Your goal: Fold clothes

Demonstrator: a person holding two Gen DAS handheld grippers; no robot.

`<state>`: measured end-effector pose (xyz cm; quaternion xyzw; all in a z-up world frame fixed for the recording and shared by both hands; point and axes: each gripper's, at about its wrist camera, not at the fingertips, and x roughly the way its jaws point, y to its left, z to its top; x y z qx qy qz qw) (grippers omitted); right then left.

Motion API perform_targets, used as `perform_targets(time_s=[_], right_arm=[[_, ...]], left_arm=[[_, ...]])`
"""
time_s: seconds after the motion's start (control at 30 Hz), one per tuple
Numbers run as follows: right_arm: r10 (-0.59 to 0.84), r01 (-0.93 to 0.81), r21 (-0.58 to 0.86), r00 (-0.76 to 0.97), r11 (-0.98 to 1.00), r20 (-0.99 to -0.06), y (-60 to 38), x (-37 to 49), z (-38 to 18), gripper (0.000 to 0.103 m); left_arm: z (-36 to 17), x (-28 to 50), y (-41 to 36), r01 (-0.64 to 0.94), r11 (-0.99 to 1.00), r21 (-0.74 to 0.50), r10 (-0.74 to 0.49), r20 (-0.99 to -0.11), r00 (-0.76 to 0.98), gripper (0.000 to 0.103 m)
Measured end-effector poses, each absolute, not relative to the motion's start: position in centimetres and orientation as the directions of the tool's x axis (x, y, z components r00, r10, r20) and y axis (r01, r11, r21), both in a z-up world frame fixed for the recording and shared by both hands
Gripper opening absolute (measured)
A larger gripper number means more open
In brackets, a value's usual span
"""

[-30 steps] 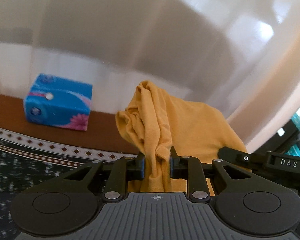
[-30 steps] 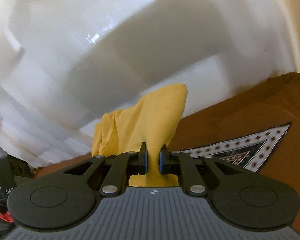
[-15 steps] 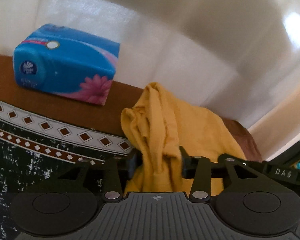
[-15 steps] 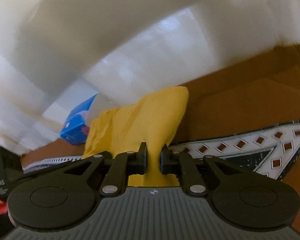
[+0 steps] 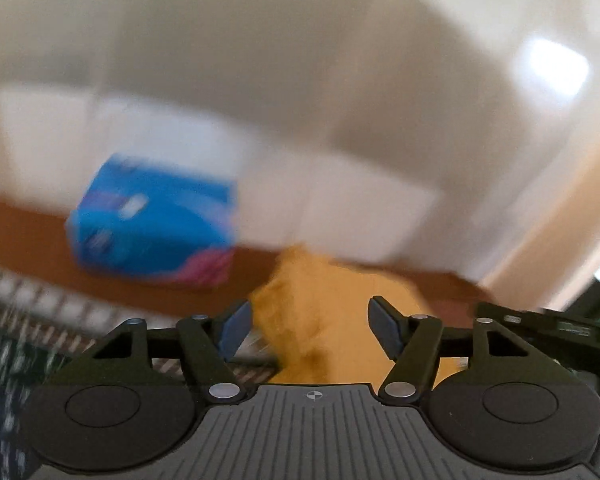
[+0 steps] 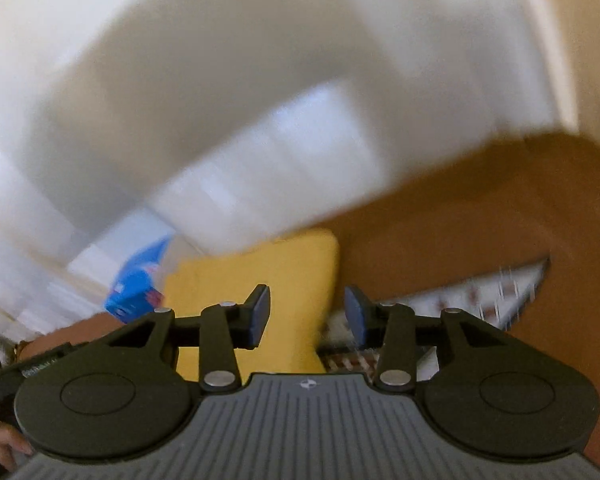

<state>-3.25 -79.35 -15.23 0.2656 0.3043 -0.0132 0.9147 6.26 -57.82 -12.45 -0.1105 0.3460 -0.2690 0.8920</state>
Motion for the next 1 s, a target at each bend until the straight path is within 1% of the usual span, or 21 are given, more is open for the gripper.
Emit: perform_targets(time_s=[0.07,0.1,0.17,0.3,0.4,0.47,0.57,0.67,0.7,0.73,0.83,0.9,1.0], right_arm=[[0.125,0.149,0.421,0.822,0.895,-0.556,-78.3,-1.9,-14.3,0.047],[0.118,0.135,0.393,0.822,0.910,-0.557,-77.8,-1.1,-14.2,0.051],[0.107,0.117,0.347,0.819,0.930,-0.563,-77.0,0.5,-14.5,0.052],[0.099,0.116,0.308,0.793,0.944,-0.602,-76.3,3.8,-17.2,0.052],[0.108,0.107,0.289,0.765,0.951,-0.635,-76.0,5.1,-19.3,0.052],[0.106,0.094,0.272,0.764,0.958,-0.637,-76.0,4.9,-20.1,0.052],[0.098,0.096,0.267,0.772,0.959,-0.629,-75.9,4.4,-19.5,0.052],[0.088,0.096,0.255,0.777,0.962,-0.623,-75.6,3.3,-18.7,0.053],[0.082,0.091,0.241,0.779,0.966,-0.621,-75.2,2.5,-18.5,0.054],[0.076,0.086,0.226,0.781,0.970,-0.620,-74.8,1.6,-18.2,0.055],[0.058,0.071,0.183,0.786,0.981,-0.615,-73.7,-0.9,-17.5,0.055],[0.042,0.070,0.150,0.771,0.986,-0.636,-73.1,-1.5,-18.4,0.056],[0.025,0.076,0.124,0.751,0.989,-0.660,-72.6,-1.7,-19.7,0.057]], left_arm=[[-12.0,7.1,-60.1,0.478,0.806,-0.349,-0.590,-0.546,0.595,0.076],[-11.9,7.5,-61.1,0.508,0.794,-0.334,-0.602,-0.545,0.583,0.076],[-13.1,8.8,-62.5,0.519,0.790,-0.327,-0.602,-0.570,0.558,0.076],[-16.2,10.7,-63.8,0.504,0.799,-0.328,-0.582,-0.631,0.513,0.076],[-18.0,10.9,-63.8,0.534,0.791,-0.299,-0.585,-0.627,0.514,0.076],[-18.3,10.6,-63.8,0.552,0.788,-0.272,-0.582,-0.622,0.524,0.076],[-17.5,9.7,-63.7,0.551,0.796,-0.250,-0.569,-0.620,0.540,0.076],[-16.0,6.9,-62.2,0.530,0.823,-0.202,-0.533,-0.595,0.602,0.078],[-16.0,5.8,-61.4,0.520,0.830,-0.200,-0.527,-0.587,0.614,0.079],[-16.1,4.9,-60.7,0.510,0.837,-0.197,-0.518,-0.584,0.625,0.079],[-18.0,3.3,-60.9,0.483,0.861,-0.158,-0.468,-0.617,0.632,0.079],[-19.1,2.6,-61.4,0.489,0.866,-0.103,-0.438,-0.627,0.644,0.079],[-19.5,2.4,-61.6,0.485,0.870,-0.086,-0.426,-0.628,0.652,0.079]])
